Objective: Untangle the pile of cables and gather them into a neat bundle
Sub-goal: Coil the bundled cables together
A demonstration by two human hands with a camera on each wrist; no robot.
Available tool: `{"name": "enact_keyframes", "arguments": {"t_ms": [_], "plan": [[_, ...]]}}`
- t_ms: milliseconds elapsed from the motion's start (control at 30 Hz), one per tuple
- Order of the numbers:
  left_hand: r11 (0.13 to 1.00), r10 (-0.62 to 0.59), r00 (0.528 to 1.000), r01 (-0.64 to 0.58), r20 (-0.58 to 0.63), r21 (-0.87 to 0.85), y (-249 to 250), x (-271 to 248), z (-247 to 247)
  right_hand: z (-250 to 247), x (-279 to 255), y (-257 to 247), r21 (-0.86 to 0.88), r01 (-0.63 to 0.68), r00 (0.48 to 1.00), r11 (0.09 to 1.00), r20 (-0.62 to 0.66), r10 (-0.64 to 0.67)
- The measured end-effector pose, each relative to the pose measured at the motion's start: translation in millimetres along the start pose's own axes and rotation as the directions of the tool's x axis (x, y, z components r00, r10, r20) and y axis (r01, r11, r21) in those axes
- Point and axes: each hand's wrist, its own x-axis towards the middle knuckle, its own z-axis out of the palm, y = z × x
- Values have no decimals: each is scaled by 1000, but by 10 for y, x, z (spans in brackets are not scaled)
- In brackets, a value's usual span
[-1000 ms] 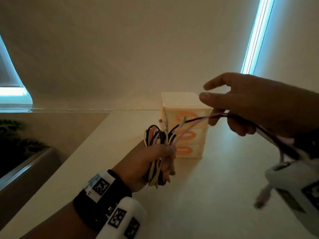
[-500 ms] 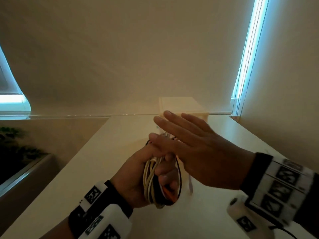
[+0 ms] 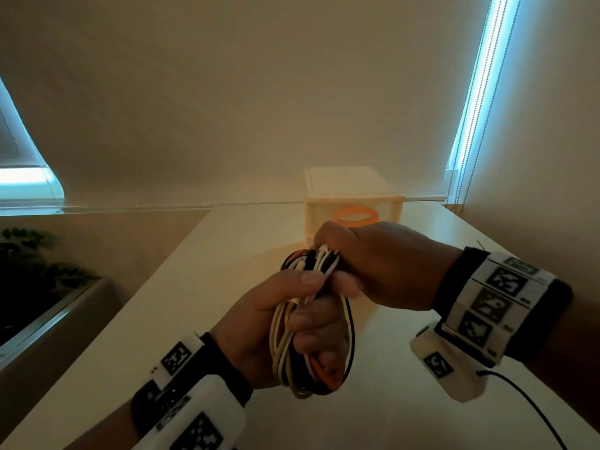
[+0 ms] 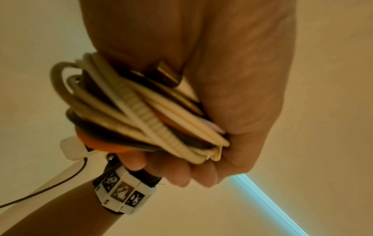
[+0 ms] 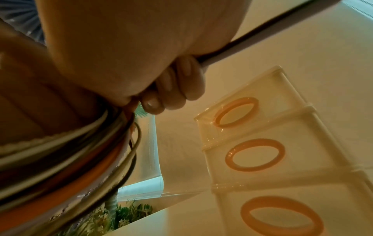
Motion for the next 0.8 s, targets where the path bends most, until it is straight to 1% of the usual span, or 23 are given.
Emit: {"name": "enact_keyframes", "arguments": {"t_ms": [33,67,133,167,200,233,300,400,433,467,567,600,667,733,800], "plan": [[1000,19,1000,-19,-18,2,-13,12,7,0,0,2,35,-34,998,999,52,32],[999,42,999,-42,-27,4,-28,26,14,12,4,-9,98,-53,997,994,62,47],[996,91,995,-91,-42,3,-28,58,30,92,24,-48,300,-43,998,953,-34,56],[993,114,992,-115,-45,-13,-6,63,38,138,30,-78,414,-50,993,909,-80,91],[989,141,989,-143,-48,-35,34,59,47,208,33,-91,519,-82,983,851,-101,156],[983,172,984,-175,-50,-63,86,51,48,275,32,-105,616,-132,966,777,-94,239],[969,215,974,-223,-77,-106,182,31,28,417,13,-162,770,-222,923,598,-32,384],[962,217,968,-234,-124,-138,223,9,-45,580,-9,-226,921,-265,854,285,86,513],[962,213,968,-232,-136,-144,221,9,-62,610,-6,-249,946,-261,831,192,119,543],[961,207,967,-229,-147,-154,222,10,-76,626,-8,-274,962,-241,813,131,127,568],[959,183,966,-216,-182,-184,253,-3,-110,624,-39,-323,981,-158,774,110,54,631],[958,178,965,-214,-191,-190,260,-8,-121,607,-59,-331,986,-129,772,106,33,635],[959,168,964,-208,-205,-191,264,-9,-129,577,-104,-305,988,-96,793,117,5,609],[962,167,965,-204,-203,-181,262,-6,-119,540,-159,-241,978,-118,837,171,6,547],[964,173,967,-205,-187,-167,272,-7,-94,504,-200,-169,936,-157,878,315,-14,478]]}}
